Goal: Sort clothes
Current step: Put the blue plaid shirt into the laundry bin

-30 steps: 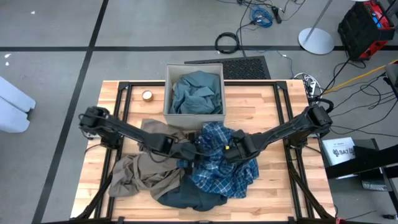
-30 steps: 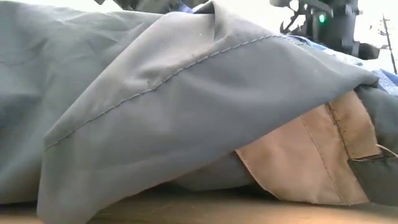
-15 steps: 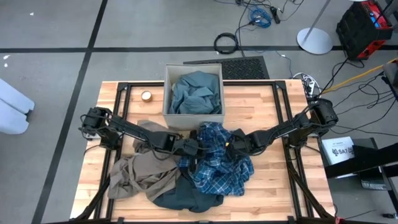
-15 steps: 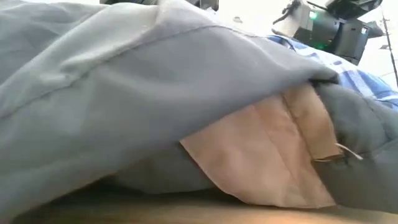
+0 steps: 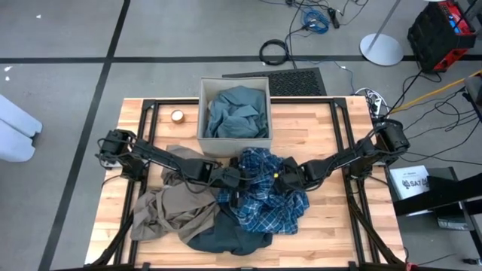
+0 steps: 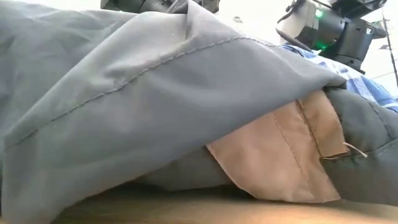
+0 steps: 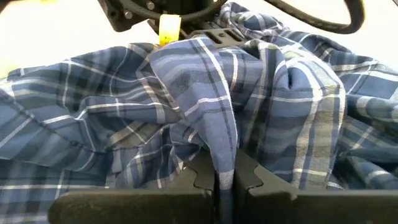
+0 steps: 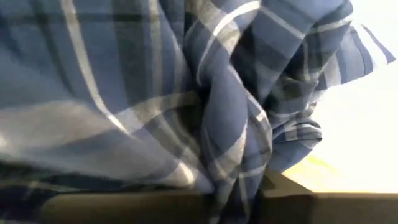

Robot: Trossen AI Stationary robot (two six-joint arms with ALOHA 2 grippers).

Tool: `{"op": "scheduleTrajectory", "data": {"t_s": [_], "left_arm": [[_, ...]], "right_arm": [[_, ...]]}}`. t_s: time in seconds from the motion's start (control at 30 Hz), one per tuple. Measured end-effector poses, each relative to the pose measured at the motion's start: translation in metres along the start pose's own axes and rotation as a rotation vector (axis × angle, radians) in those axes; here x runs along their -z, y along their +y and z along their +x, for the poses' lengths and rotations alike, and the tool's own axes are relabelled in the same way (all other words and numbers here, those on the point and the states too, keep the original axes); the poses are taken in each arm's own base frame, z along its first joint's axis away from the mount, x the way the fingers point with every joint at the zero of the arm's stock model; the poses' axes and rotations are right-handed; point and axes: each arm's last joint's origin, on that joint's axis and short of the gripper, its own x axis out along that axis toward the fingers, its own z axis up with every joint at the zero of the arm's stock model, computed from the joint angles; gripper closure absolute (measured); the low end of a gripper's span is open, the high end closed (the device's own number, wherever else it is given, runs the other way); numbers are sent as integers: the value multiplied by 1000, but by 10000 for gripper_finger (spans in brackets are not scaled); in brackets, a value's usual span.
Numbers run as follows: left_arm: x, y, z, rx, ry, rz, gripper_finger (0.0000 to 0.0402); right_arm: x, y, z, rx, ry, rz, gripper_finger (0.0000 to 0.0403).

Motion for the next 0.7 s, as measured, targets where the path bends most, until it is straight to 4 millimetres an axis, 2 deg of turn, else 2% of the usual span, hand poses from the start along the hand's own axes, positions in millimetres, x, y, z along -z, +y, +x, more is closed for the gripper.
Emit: {"op": "scheduleTrajectory", "data": {"t_s": [0.03, 0.23, 0.37, 0.47, 0.7], "left_arm": [[0, 0, 0, 0, 0, 0, 388], [-2, 0, 0, 1, -17, -3, 386], [-5, 0, -1, 3, -48, -8, 385], [-9, -1, -2, 6, -82, -14, 385], [-17, 0, -5, 7, -128, -14, 384]], "right_arm": [[1, 1, -1, -4, -3, -5, 383], [6, 1, -12, -44, -31, -3, 397], [6, 3, -44, -147, -26, -35, 399], [2, 8, -80, -279, -112, -38, 400], [9, 3, -138, -493, -237, -116, 401]]}}
